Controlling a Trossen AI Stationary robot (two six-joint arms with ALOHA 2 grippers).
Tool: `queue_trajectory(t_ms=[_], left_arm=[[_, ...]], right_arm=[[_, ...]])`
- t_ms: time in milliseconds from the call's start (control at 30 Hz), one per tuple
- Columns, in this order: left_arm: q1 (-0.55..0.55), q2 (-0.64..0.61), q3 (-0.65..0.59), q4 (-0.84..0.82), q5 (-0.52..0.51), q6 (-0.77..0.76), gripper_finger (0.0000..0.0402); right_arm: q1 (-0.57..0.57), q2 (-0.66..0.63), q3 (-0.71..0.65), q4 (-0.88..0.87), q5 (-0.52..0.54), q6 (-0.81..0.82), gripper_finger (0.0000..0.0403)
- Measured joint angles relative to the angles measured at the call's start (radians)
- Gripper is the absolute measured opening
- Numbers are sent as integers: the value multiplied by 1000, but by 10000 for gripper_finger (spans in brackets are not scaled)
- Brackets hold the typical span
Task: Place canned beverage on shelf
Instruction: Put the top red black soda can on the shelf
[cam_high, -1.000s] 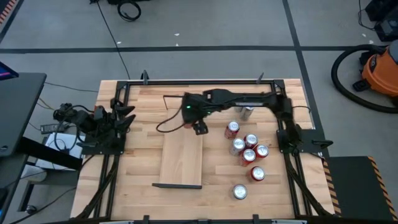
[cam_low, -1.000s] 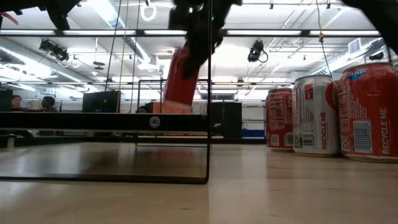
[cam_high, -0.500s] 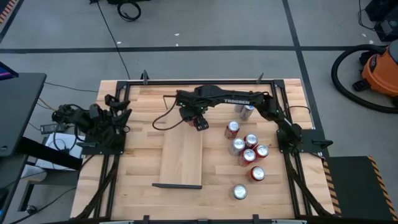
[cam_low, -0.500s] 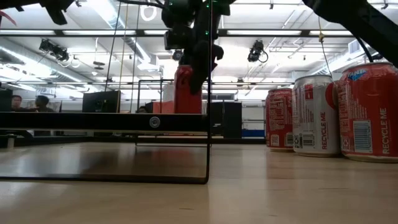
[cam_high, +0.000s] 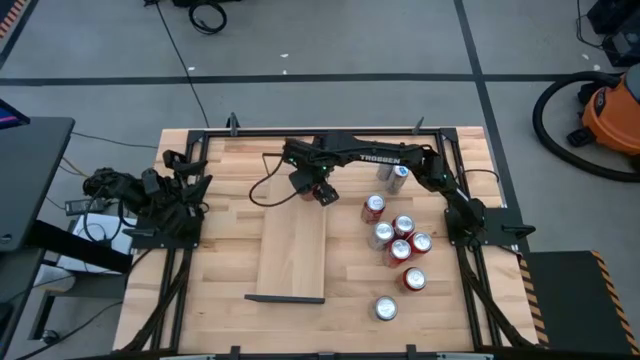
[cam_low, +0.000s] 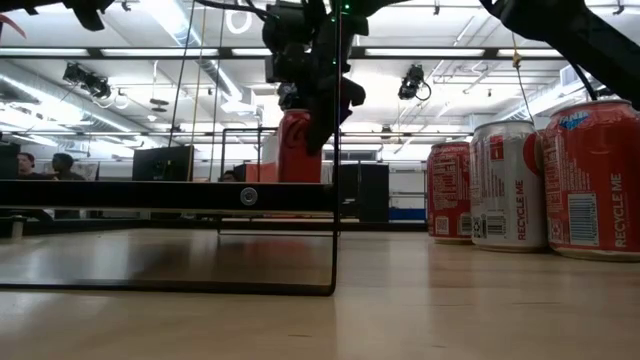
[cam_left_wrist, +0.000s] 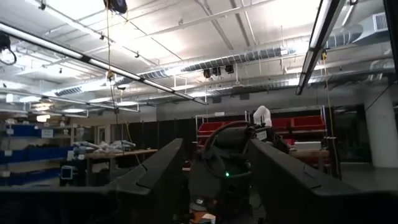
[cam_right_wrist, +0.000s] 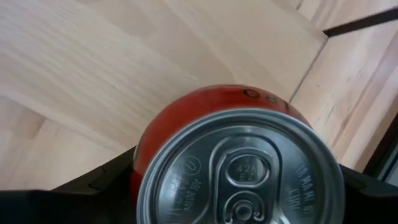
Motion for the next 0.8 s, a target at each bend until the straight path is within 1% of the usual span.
queue_trajectory(t_ms=[200, 300, 500, 700, 800], left_arm=[[0, 0, 0, 0, 0, 7, 194], [0, 0, 0, -2, 0, -12, 194], [0, 0, 0, -19, -1, -61, 194], [0, 0, 0, -36, -2, -80, 194], [0, 0, 0, -36, -2, -82, 194]], right_arm=[[-16, 0, -1, 9, -25, 2, 332], [-19, -2, -30, 42, -42, 0, 332], [-18, -2, -55, 65, 8, -3, 351], [-14, -2, -55, 61, 13, 4, 383], [-3, -2, -45, 55, 61, 4, 393]])
